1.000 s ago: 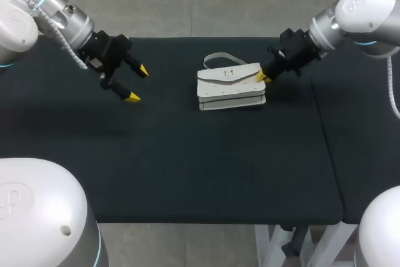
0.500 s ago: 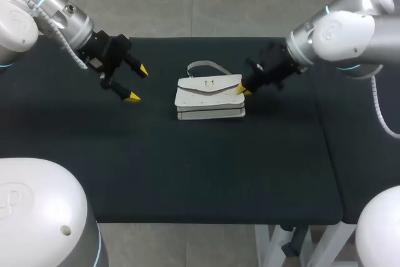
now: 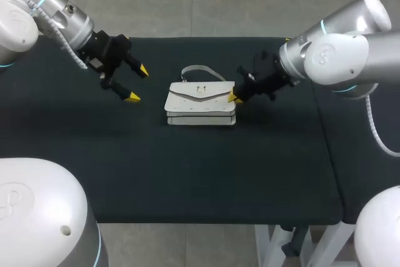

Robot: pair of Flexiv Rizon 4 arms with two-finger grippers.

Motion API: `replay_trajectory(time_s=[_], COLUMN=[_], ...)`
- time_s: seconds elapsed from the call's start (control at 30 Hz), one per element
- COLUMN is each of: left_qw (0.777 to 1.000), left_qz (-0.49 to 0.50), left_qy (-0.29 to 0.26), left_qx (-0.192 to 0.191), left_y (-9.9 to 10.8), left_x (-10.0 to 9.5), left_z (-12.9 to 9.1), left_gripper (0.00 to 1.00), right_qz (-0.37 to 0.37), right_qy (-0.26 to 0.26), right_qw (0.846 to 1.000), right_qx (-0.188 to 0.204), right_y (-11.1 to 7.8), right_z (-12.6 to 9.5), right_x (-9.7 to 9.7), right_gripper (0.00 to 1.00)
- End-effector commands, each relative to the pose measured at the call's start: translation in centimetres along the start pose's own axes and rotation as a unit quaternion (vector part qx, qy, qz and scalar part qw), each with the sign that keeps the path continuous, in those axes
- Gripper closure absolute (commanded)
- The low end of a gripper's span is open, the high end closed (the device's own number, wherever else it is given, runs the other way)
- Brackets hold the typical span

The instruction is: Pick up the bag, open it, inspect its contents, close it, and place it on the opposite side

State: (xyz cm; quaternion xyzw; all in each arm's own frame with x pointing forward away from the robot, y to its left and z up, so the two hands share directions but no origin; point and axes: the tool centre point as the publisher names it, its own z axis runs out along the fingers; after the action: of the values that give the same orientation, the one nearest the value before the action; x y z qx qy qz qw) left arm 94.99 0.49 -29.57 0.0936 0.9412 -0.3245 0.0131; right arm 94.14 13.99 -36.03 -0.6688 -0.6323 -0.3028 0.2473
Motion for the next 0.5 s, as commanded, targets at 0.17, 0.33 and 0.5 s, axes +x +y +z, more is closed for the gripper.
replay_trajectory(time_s=[0.17,0.33,0.5], left_qw=[1.0,1.0,1.0], left_qz=[0.001,0.001,0.001], left_qy=[0.0,0.0,0.0], left_qx=[0.001,0.001,0.001], left_y=[0.08,0.08,0.08], left_x=[-0.04,-0.04,-0.04], left_z=[0.07,0.07,0.07], left_gripper=[0.0,0.0,0.0], right_qz=[0.006,0.007,0.009], right_qy=[0.014,0.016,0.005], right_qw=[1.0,1.0,1.0], right_qx=[-0.005,-0.002,-0.009], right_y=[-1.17,-1.38,-1.42], right_z=[1.2,1.45,0.52], right_x=[0.31,0.33,0.07], right_gripper=[1.0,1.0,0.0])
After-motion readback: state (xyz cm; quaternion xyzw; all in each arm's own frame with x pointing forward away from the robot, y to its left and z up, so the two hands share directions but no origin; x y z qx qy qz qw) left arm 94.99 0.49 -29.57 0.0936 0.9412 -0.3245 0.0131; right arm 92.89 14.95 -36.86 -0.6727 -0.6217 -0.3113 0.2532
